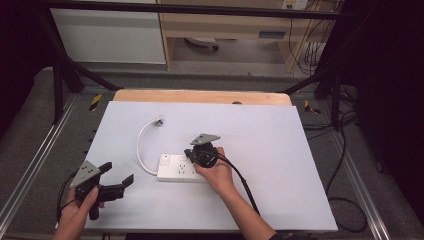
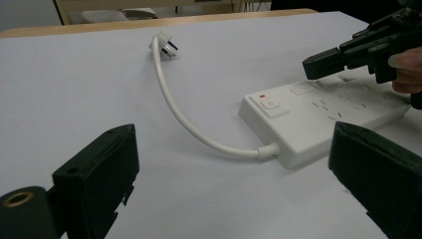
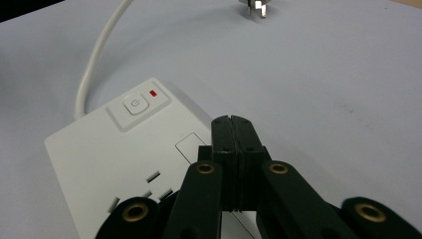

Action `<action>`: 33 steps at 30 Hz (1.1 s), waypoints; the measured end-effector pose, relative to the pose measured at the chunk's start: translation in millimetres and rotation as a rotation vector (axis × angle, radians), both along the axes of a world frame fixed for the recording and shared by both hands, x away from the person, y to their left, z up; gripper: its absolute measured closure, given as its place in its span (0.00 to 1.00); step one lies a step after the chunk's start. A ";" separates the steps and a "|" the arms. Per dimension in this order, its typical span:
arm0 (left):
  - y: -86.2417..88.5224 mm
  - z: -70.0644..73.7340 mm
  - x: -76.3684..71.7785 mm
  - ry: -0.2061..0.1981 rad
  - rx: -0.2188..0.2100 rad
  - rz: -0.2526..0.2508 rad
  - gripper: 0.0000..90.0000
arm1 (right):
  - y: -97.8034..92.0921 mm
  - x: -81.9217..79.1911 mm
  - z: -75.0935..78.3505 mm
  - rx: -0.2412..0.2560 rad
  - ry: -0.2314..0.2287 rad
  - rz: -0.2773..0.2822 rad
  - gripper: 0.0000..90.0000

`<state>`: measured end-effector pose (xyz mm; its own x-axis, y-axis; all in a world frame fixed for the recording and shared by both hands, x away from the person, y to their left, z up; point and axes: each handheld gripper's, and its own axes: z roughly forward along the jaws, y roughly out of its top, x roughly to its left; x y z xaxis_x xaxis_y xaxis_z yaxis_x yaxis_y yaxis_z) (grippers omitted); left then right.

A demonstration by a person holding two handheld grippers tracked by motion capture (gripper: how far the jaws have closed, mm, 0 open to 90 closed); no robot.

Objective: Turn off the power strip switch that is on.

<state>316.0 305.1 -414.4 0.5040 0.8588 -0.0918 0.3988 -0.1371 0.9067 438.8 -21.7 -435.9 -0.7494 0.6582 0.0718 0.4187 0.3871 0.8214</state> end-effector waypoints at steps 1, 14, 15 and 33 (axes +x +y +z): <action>0.0 0.0 0.0 0.000 0.000 -0.002 0.06 | 0.1 -0.1 0.1 -0.001 0.000 0.001 1.00; 0.0 0.0 0.0 0.000 0.000 0.000 0.06 | 1.8 -2.0 -0.1 -0.014 0.015 0.011 1.00; 0.1 0.0 0.1 -0.001 0.000 -0.001 0.06 | 1.9 -2.1 -0.1 -0.013 0.015 0.011 1.00; 0.1 0.0 0.1 0.000 -0.002 -0.001 0.06 | 3.8 -3.1 -1.4 -0.022 0.017 0.019 1.00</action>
